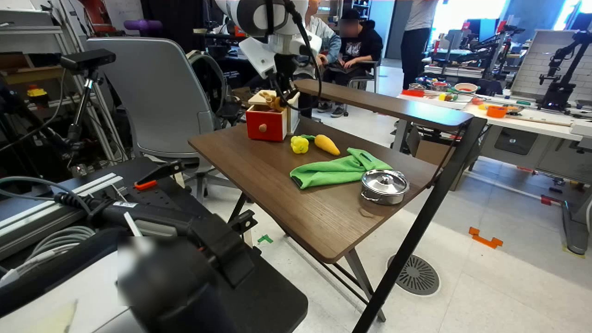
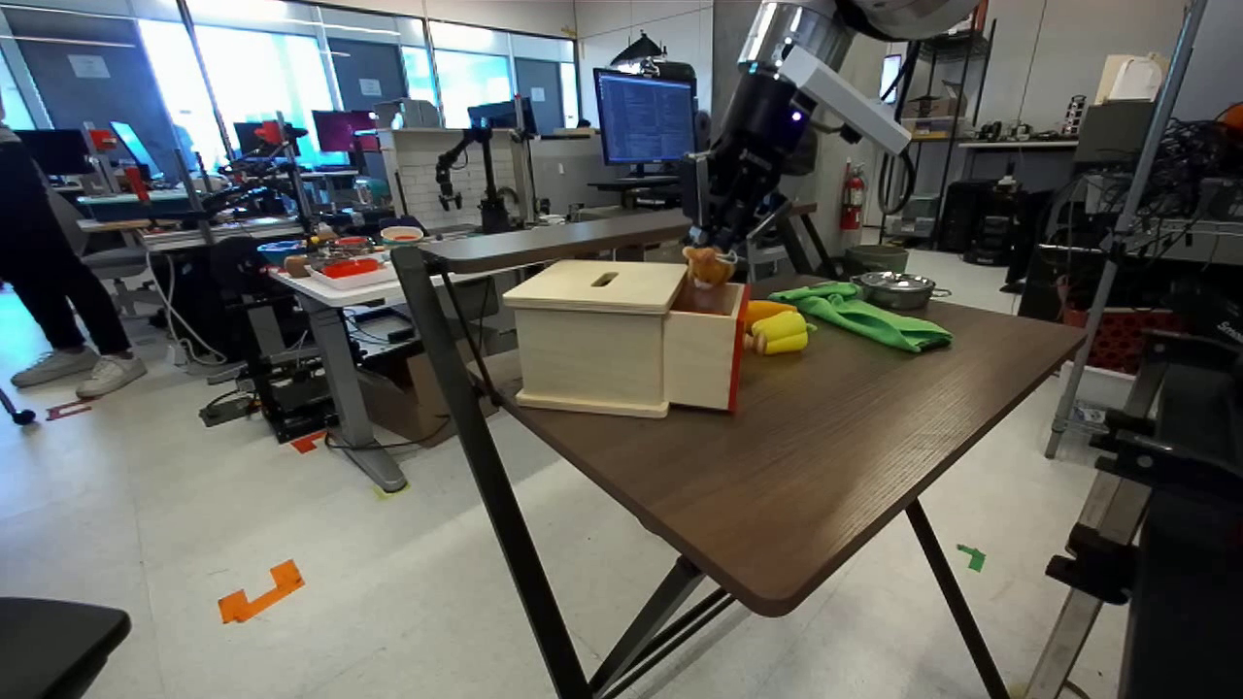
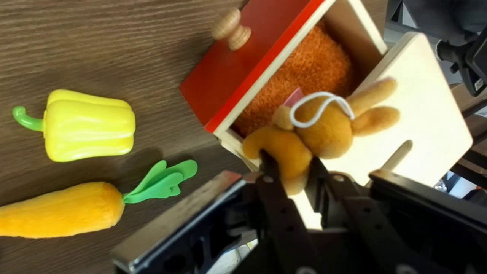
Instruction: Put the brown toy inside the drawer
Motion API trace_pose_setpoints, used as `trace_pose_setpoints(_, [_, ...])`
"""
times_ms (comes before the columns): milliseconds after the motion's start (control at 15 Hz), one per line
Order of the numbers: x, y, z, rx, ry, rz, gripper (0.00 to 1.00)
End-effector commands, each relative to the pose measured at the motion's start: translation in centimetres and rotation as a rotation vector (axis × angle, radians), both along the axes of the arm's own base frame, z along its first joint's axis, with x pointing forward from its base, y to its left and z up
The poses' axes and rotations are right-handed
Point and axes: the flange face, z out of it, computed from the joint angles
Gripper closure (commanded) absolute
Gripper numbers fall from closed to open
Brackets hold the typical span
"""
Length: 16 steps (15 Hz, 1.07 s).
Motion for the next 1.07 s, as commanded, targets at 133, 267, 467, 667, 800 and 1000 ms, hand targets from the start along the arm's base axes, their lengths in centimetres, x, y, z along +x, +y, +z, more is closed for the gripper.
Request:
trace_pose_setpoints(133, [-2.2, 1.4, 0.6, 0.015, 0.037, 0.027, 0.33])
trace_pose_setpoints(267, [-2.4, 1.5, 0.4, 0.015, 0.049, 0.025, 0.19])
trace_pose_setpoints(467, [-2.5, 1.2, 0.4, 0.022, 0.057, 0.017, 0.01])
trace_pose_setpoints(667, [-2.9, 0.6, 1.6, 0.017, 0.055, -0.008, 0.0])
trace_pose_setpoints(800, [-3.2, -0.2, 3.2, 0.015, 0.064, -0.046, 0.0])
trace_pose_setpoints(1000, [-2.3, -0.3, 2.7, 0.005, 0.037, -0.051, 0.0])
